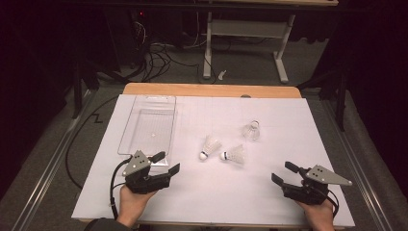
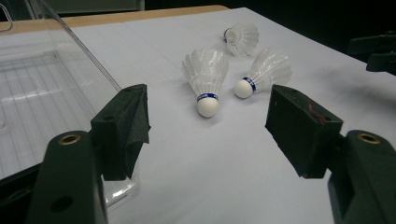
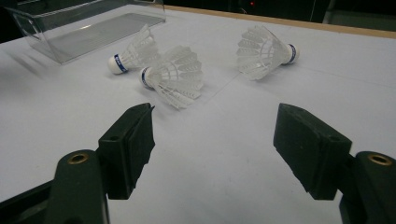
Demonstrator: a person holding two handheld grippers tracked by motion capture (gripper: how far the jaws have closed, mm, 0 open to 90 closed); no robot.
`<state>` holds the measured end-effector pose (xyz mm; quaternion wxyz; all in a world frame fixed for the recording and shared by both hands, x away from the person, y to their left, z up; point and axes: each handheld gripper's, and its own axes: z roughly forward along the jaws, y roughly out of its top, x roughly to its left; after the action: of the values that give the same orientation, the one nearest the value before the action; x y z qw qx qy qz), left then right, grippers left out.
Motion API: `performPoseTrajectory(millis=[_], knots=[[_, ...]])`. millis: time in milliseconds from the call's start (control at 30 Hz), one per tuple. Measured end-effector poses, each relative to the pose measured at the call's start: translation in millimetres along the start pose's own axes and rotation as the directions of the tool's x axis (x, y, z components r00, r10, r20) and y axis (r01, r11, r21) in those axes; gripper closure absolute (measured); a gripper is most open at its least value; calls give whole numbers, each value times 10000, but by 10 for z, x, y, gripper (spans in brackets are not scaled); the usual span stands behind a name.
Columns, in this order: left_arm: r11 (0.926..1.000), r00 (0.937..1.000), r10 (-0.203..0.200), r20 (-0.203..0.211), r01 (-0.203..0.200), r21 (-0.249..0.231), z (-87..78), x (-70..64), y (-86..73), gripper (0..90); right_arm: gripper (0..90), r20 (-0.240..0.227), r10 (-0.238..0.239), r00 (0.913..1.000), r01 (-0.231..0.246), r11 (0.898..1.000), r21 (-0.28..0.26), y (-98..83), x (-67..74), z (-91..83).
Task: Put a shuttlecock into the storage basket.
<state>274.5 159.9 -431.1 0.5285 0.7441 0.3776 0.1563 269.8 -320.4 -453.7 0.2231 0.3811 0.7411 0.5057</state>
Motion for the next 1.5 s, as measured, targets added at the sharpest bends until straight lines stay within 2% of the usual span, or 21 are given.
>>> performPoseTrajectory(millis=[967,1233,1500], knots=[[9999,9998,132,159,-133,80,165,-47,91,315,293,-18,-30,10000,30,10000,-8,0,4,-1],[9999,9993,113,346,-117,100,241,-80,128,316,293,-26,-51,10000,51,10000,-18,0,4,0],[9998,9995,185,256,-188,115,294,-83,147,319,293,-33,-43,10000,43,10000,-22,0,5,-1]])
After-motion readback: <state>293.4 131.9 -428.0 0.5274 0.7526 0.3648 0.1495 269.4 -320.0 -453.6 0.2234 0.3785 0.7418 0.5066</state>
